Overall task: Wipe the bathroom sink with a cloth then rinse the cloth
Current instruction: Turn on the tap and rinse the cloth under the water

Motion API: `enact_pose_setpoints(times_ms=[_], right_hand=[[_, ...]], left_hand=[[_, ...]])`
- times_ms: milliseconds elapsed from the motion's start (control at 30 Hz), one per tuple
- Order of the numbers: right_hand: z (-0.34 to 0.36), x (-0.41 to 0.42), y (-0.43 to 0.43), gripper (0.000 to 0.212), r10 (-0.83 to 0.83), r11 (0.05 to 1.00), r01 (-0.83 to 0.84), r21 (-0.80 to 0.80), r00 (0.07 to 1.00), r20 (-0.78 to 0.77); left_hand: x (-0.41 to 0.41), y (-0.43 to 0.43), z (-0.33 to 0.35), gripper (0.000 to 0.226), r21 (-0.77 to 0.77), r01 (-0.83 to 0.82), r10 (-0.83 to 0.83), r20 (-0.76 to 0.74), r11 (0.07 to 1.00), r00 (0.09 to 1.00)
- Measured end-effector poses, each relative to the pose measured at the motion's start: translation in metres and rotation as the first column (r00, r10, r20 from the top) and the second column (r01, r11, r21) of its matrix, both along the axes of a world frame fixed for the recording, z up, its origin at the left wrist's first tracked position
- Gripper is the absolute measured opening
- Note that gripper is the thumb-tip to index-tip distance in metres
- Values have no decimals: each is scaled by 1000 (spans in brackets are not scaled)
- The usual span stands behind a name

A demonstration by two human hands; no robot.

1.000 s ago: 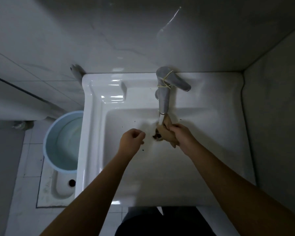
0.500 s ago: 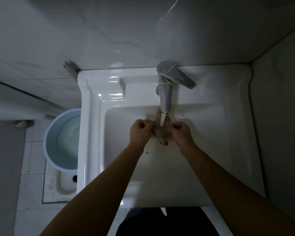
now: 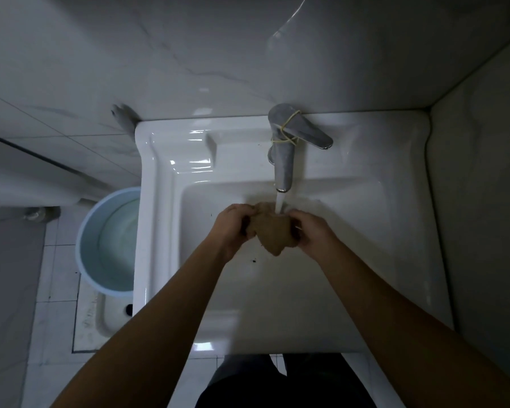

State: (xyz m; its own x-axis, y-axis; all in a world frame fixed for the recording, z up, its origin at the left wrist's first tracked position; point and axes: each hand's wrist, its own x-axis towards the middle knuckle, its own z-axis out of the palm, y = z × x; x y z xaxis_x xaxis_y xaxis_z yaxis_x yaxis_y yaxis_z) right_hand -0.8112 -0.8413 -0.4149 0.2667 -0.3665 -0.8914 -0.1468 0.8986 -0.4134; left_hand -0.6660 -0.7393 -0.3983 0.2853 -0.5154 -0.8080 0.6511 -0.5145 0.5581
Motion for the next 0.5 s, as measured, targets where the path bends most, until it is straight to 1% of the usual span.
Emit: enact_pose_setpoints(times_ms=[67, 100, 133, 200, 233, 267, 333, 400, 433, 500], right_hand=[[8, -1, -6, 29, -64, 995, 60, 84, 997, 50], [13, -1, -7, 24, -89, 989, 78, 128, 993, 82], [19, 0, -8, 17, -106, 982, 85, 167, 987, 121], [27, 3, -9, 13, -107, 977, 70, 201, 978, 181], [31, 6, -9, 12, -91, 980, 56, 188, 979, 181], [34, 9, -9, 11, -71, 986, 46, 159, 985, 157], [35, 14, -9, 14, -58, 996, 50, 76, 993, 103], [34, 18, -9, 28, -67, 997, 63, 43, 993, 99], [33, 19, -8, 31, -39, 999, 37, 22, 994, 102], [29, 19, -4, 34, 59, 997, -53, -62, 995, 87]], left_hand=[[5, 2, -3, 12, 139, 33, -64, 221, 990, 973], [6, 3, -4, 11, 180, 42, -98, 312, 983, 945], [5, 4, -5, 14, 197, 49, -125, 397, 979, 909], [-2, 2, -5, 25, 193, 60, -158, 541, 979, 826], [-6, 0, -2, 29, 175, 72, -162, 575, 982, 802], [-11, -2, 1, 30, 146, 94, -161, 571, 985, 805], [-20, -7, 4, 23, 61, 155, -165, 490, 986, 856], [-26, -9, 5, 22, 0, 202, -183, 422, 979, 888], [-28, -9, 4, 23, -9, 214, -190, 426, 977, 885], [-30, -9, 0, 18, 7, 231, -202, 511, 973, 835]])
